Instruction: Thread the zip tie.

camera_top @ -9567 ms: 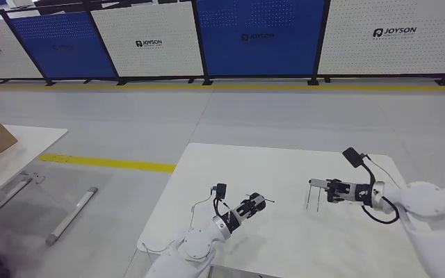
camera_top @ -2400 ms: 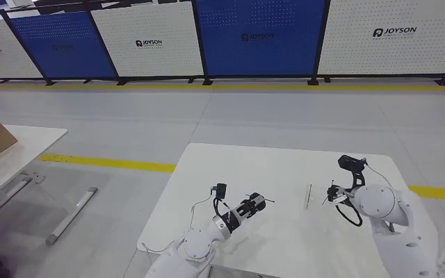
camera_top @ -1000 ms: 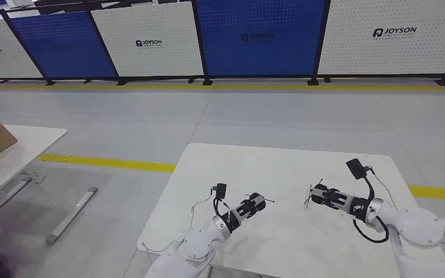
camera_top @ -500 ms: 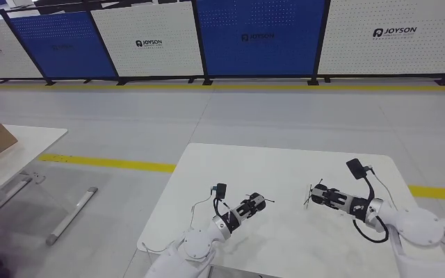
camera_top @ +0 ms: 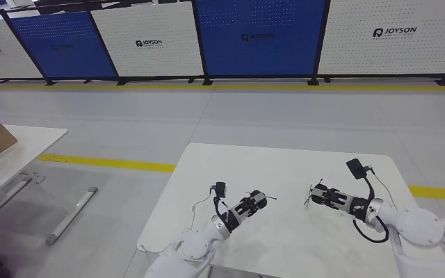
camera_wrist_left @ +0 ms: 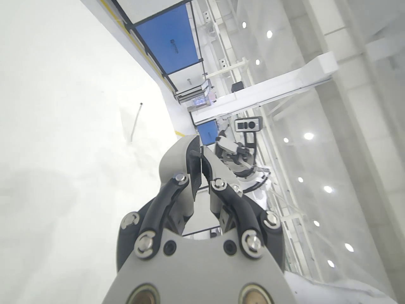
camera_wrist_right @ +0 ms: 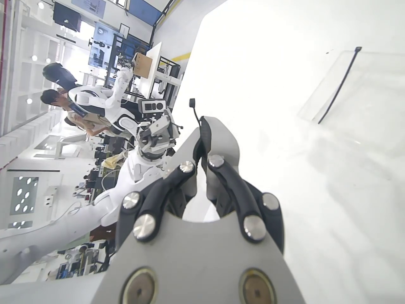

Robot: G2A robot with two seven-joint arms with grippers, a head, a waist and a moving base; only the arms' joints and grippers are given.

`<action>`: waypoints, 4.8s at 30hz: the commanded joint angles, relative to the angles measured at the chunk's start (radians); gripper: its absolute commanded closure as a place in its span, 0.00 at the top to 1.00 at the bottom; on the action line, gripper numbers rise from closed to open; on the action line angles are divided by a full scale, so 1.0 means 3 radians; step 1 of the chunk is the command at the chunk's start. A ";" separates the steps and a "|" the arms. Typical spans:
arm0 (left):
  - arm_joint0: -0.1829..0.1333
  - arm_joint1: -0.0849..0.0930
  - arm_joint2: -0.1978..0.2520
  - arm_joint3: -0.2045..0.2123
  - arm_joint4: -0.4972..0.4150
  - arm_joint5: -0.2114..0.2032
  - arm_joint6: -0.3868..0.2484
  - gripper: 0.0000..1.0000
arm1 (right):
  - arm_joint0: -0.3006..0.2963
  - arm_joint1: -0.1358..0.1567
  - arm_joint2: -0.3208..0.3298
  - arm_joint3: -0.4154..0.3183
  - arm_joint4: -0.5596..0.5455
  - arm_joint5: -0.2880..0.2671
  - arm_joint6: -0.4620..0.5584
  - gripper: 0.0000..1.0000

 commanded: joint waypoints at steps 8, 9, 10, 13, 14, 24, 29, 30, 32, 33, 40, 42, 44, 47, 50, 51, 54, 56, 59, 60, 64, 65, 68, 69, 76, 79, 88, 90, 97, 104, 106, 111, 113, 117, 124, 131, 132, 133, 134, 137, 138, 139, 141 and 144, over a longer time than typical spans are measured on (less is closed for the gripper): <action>0.0373 0.0058 -0.0373 -0.1097 0.0104 0.0004 -0.0024 0.00 | 0.0000 0.0000 0.0000 0.0000 0.0000 0.0000 0.0000 0.00; 0.0406 0.0060 -0.0378 -0.1189 0.0119 0.0004 -0.0033 0.00 | 0.0000 0.0000 0.0000 0.0000 0.0000 0.0000 0.0000 0.00; 0.0435 0.0065 -0.0403 -0.1276 0.0209 0.0004 -0.0034 0.00 | 0.0000 0.0000 0.0000 0.0000 0.0000 0.0000 0.0000 0.00; 0.0477 0.0069 -0.0408 -0.1338 0.0308 0.0004 -0.0023 0.00 | 0.0000 0.0000 0.0000 0.0000 0.0000 0.0000 0.0000 0.00; 0.0477 0.0069 -0.0408 -0.1338 0.0308 0.0004 -0.0023 0.00 | 0.0000 0.0000 0.0000 0.0000 0.0000 0.0000 0.0000 0.00; 0.0414 0.0056 -0.0317 -0.0932 0.0660 0.0004 0.0235 0.00 | 0.0000 0.0000 0.0000 0.0000 0.0000 0.0000 0.0000 0.00; 0.0335 0.0033 -0.0170 -0.0610 0.0649 0.0004 0.0302 0.00 | 0.0000 0.0000 0.0000 0.0000 0.0000 0.0000 0.0000 0.00; 0.0302 0.0030 -0.0153 -0.0551 0.0683 0.0004 0.0316 0.00 | 0.0000 0.0000 0.0000 0.0000 0.0000 0.0000 0.0000 0.00; 0.0246 0.0016 -0.0085 -0.0452 0.0724 0.0004 0.0369 0.00 | 0.0000 0.0000 0.0000 0.0000 0.0000 0.0000 0.0000 0.00; 0.0221 0.0012 -0.0064 -0.0411 0.0734 0.0004 0.0389 0.00 | 0.0000 0.0000 0.0000 0.0000 0.0000 0.0000 0.0000 0.00; 0.0176 0.0001 -0.0026 -0.0354 0.0763 0.0004 0.0461 0.00 | -0.0113 -0.0008 -0.0012 -0.0108 0.0094 -0.0062 -0.0314 0.00; 0.0176 0.0001 -0.0026 -0.0354 0.0763 0.0004 0.0461 0.00 | -0.0207 -0.0010 -0.0020 -0.0211 0.0133 -0.0114 -0.0506 0.00; 0.0176 0.0001 -0.0026 -0.0354 0.0763 0.0004 0.0461 0.00 | -0.0294 -0.0016 -0.0049 -0.0319 0.0154 -0.0158 -0.0704 0.00; 0.0176 0.0001 -0.0026 -0.0354 0.0763 0.0004 0.0461 0.00 | -0.0410 -0.0020 -0.0103 -0.0490 0.0081 -0.0193 -0.0984 0.00; 0.0176 0.0001 -0.0026 -0.0354 0.0763 0.0004 0.0461 0.00 | -0.0439 -0.0016 -0.0135 -0.0558 -0.0040 -0.0133 -0.1049 0.00; 0.0176 0.0001 -0.0026 -0.0354 0.0763 0.0004 0.0461 0.00 | -0.0439 -0.0016 -0.0135 -0.0558 -0.0040 -0.0133 -0.1049 0.00; 0.0176 0.0001 -0.0026 -0.0354 0.0763 0.0004 0.0461 0.00 | -0.0439 -0.0016 -0.0135 -0.0558 -0.0040 -0.0133 -0.1049 0.00; 0.0176 0.0001 -0.0026 -0.0354 0.0763 0.0004 0.0461 0.00 | -0.0439 -0.0016 -0.0135 -0.0558 -0.0040 -0.0133 -0.1049 0.00; 0.0176 0.0001 -0.0026 -0.0354 0.0763 0.0004 0.0461 0.00 | -0.0439 -0.0016 -0.0135 -0.0558 -0.0040 -0.0133 -0.1049 0.00; 0.0176 0.0001 -0.0026 -0.0354 0.0763 0.0004 0.0461 0.00 | -0.0439 -0.0016 -0.0135 -0.0558 -0.0040 -0.0133 -0.1049 0.00; 0.0176 0.0001 -0.0026 -0.0354 0.0763 0.0004 0.0461 0.00 | -0.0439 -0.0016 -0.0135 -0.0558 -0.0040 -0.0133 -0.1049 0.00; 0.0176 0.0001 -0.0026 -0.0354 0.0763 0.0004 0.0461 0.00 | -0.0439 -0.0016 -0.0135 -0.0558 -0.0040 -0.0133 -0.1049 0.00; 0.0176 0.0001 -0.0026 -0.0354 0.0763 0.0004 0.0461 0.00 | -0.0439 -0.0016 -0.0135 -0.0558 -0.0040 -0.0133 -0.1049 0.00; 0.0176 0.0001 -0.0026 -0.0354 0.0763 0.0004 0.0461 0.00 | -0.0439 -0.0016 -0.0135 -0.0558 -0.0040 -0.0133 -0.1049 0.00; 0.0176 0.0001 -0.0026 -0.0354 0.0763 0.0004 0.0461 0.00 | -0.0439 -0.0016 -0.0135 -0.0558 -0.0040 -0.0133 -0.1049 0.00; 0.0176 0.0001 -0.0026 -0.0354 0.0763 0.0004 0.0461 0.00 | -0.0439 -0.0016 -0.0135 -0.0558 -0.0040 -0.0133 -0.1049 0.00; 0.0176 0.0001 -0.0026 -0.0354 0.0763 0.0004 0.0461 0.00 | -0.0439 -0.0016 -0.0135 -0.0558 -0.0040 -0.0133 -0.1049 0.00; 0.0176 0.0001 -0.0026 -0.0354 0.0763 0.0004 0.0461 0.00 | -0.0439 -0.0016 -0.0135 -0.0558 -0.0040 -0.0133 -0.1049 0.00; 0.0176 0.0001 -0.0026 -0.0354 0.0763 0.0004 0.0461 0.00 | -0.0439 -0.0016 -0.0135 -0.0558 -0.0040 -0.0133 -0.1049 0.00; 0.0051 -0.0032 0.0062 -0.0243 0.1260 0.0109 0.0979 0.00 | -0.0439 -0.0016 -0.0135 -0.0558 -0.0040 -0.0133 -0.1049 0.00; -0.0019 -0.0063 0.0158 -0.0134 0.1468 0.0158 0.1241 0.00 | -0.0439 -0.0016 -0.0135 -0.0558 -0.0040 -0.0133 -0.1049 0.00; -0.0029 -0.0068 0.0174 -0.0121 0.1464 0.0158 0.1258 0.00 | -0.0439 -0.0016 -0.0135 -0.0558 -0.0040 -0.0133 -0.1049 0.00; -0.0029 -0.0068 0.0174 -0.0121 0.1464 0.0158 0.1258 0.00 | -0.0439 -0.0016 -0.0135 -0.0558 -0.0040 -0.0133 -0.1049 0.00; -0.0029 -0.0068 0.0174 -0.0121 0.1464 0.0158 0.1258 0.00 | -0.0525 -0.0024 -0.0171 -0.0617 -0.0071 -0.0192 -0.1359 0.00; -0.0029 -0.0068 0.0174 -0.0121 0.1464 0.0158 0.1258 0.00 | -0.0722 -0.0067 -0.0487 -0.0807 -0.0520 -0.0295 -0.2251 0.00; -0.0029 -0.0068 0.0174 -0.0121 0.1464 0.0158 0.1258 0.00 | -0.0641 -0.0108 -0.0758 -0.0688 -0.0825 -0.0208 -0.2637 0.00; -0.0029 -0.0068 0.0174 -0.0121 0.1464 0.0158 0.1258 0.00 | -0.0641 -0.0108 -0.0758 -0.0688 -0.0825 -0.0208 -0.2637 0.00; -0.0029 -0.0068 0.0174 -0.0121 0.1464 0.0158 0.1258 0.00 | -0.0641 -0.0108 -0.0758 -0.0688 -0.0825 -0.0208 -0.2637 0.00; -0.0029 -0.0068 0.0174 -0.0121 0.1464 0.0158 0.1258 0.00 | -0.0641 -0.0108 -0.0758 -0.0688 -0.0825 -0.0208 -0.2637 0.00; -0.0029 -0.0068 0.0174 -0.0121 0.1464 0.0158 0.1258 0.00 | -0.0641 -0.0108 -0.0758 -0.0688 -0.0825 -0.0208 -0.2637 0.00; -0.0029 -0.0068 0.0174 -0.0121 0.1464 0.0158 0.1258 0.00 | -0.0641 -0.0108 -0.0758 -0.0688 -0.0825 -0.0208 -0.2637 0.00; -0.0029 -0.0068 0.0174 -0.0121 0.1464 0.0158 0.1258 0.00 | -0.0641 -0.0108 -0.0758 -0.0688 -0.0825 -0.0208 -0.2637 0.00; -0.0029 -0.0068 0.0174 -0.0121 0.1464 0.0158 0.1258 0.00 | -0.0650 -0.0110 -0.0784 -0.0685 -0.0923 -0.0230 -0.2725 0.00; -0.0029 -0.0068 0.0174 -0.0121 0.1464 0.0158 0.1258 0.00 | -0.0660 -0.0134 -0.0918 -0.0648 -0.1036 -0.0221 -0.2952 0.00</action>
